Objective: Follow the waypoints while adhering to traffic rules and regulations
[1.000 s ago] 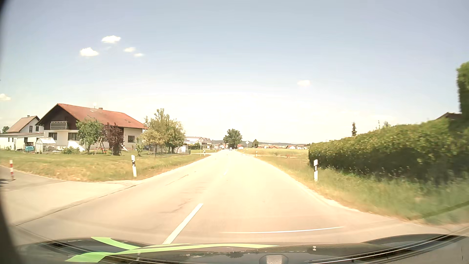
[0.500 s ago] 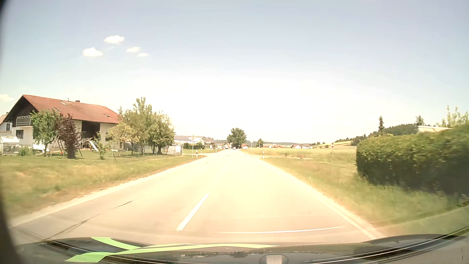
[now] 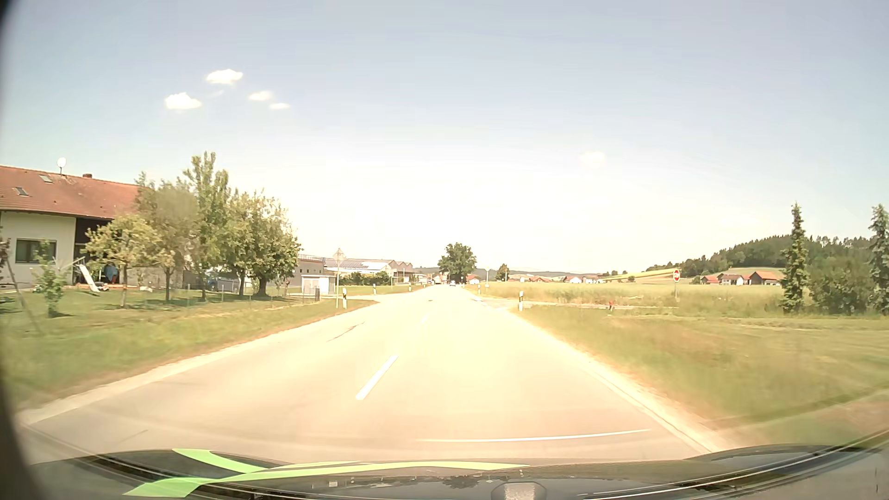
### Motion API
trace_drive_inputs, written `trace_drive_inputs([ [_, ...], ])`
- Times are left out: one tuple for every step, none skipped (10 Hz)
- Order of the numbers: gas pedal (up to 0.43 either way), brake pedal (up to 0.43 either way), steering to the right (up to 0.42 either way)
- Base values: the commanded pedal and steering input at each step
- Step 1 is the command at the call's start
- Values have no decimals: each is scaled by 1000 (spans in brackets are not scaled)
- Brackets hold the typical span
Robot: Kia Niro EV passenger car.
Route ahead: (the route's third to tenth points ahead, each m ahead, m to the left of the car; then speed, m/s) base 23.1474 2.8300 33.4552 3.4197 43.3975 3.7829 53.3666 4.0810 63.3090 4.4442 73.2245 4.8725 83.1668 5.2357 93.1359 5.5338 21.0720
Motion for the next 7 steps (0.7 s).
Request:
trace_drive_inputs([
  [189, 0, -10],
  [157, 0, -10],
  [150, 0, -10],
  [150, 0, -10],
  [177, 0, -10],
  [189, 0, -11],
  [209, 0, -10],
])
